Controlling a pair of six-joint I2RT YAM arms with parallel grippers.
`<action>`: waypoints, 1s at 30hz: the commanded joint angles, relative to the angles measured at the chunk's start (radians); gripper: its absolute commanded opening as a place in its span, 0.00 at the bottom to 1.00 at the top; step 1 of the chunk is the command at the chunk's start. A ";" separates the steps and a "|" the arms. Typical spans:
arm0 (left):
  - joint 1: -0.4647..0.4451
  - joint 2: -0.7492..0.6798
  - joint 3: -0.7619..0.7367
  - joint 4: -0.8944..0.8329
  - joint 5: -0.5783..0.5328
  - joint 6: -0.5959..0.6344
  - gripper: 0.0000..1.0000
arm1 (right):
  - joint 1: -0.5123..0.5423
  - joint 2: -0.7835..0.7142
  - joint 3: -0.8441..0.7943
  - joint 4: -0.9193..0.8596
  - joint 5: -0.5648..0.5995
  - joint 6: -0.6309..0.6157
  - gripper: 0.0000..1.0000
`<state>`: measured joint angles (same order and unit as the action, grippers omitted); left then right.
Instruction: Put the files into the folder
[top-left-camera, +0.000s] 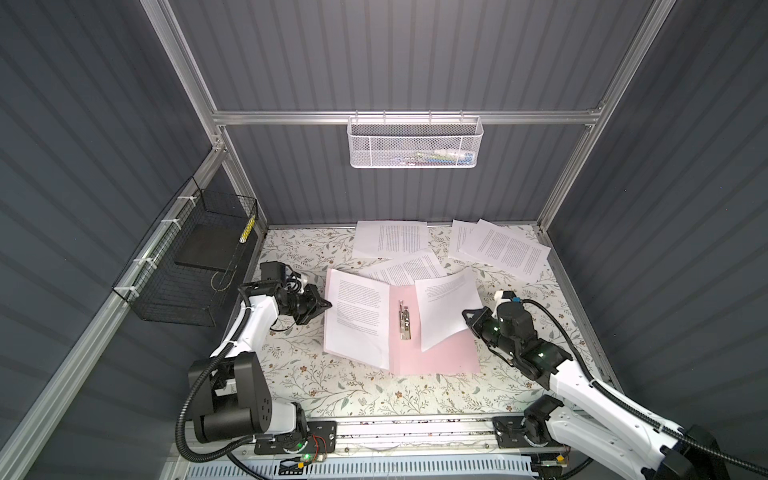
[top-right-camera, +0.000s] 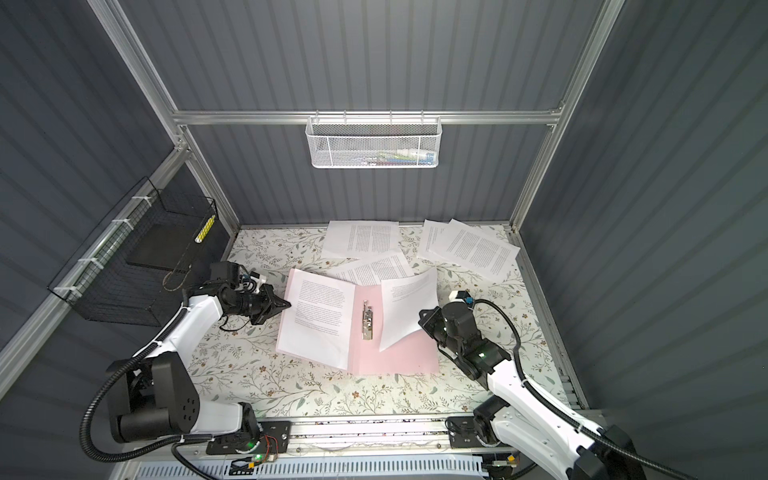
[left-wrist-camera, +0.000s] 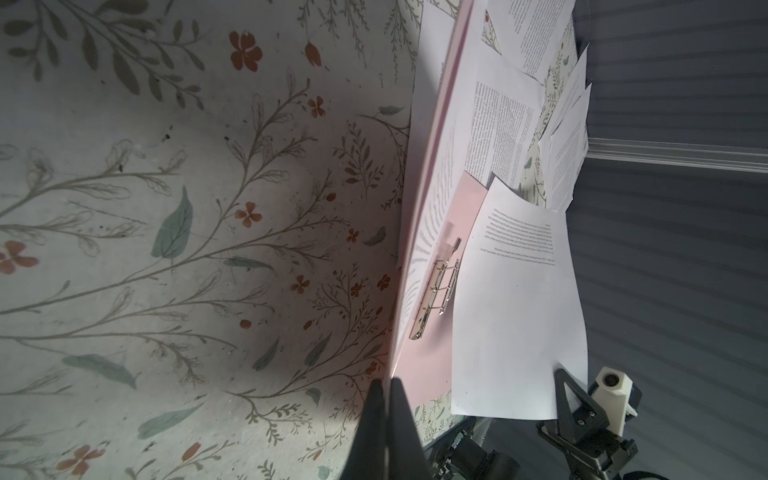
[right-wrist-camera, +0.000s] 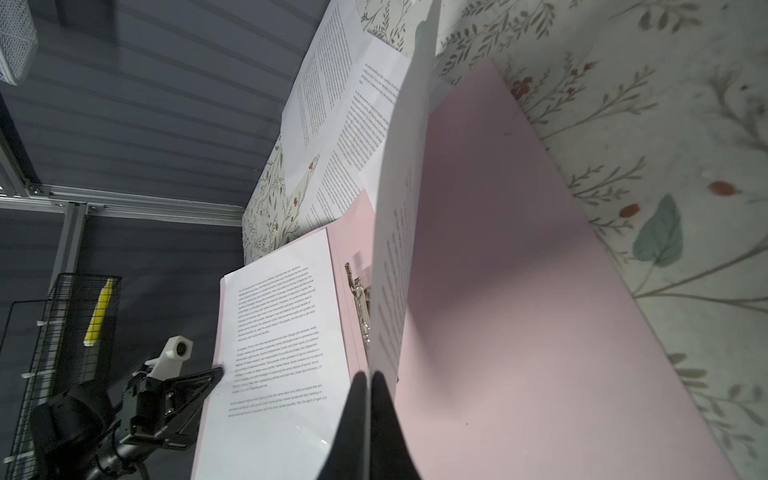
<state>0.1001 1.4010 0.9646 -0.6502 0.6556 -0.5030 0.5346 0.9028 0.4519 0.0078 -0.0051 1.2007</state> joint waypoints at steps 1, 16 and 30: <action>0.004 -0.013 -0.007 -0.013 0.027 -0.017 0.00 | 0.004 0.053 -0.015 0.079 -0.049 0.104 0.00; 0.004 -0.014 -0.021 0.007 0.047 -0.040 0.00 | 0.082 0.055 -0.090 0.065 0.032 0.101 0.00; 0.004 -0.028 -0.045 0.016 0.052 -0.046 0.00 | 0.180 0.063 -0.203 0.122 0.160 0.095 0.00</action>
<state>0.1001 1.3933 0.9386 -0.6197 0.6811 -0.5327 0.7063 0.9596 0.2611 0.1017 0.1146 1.2999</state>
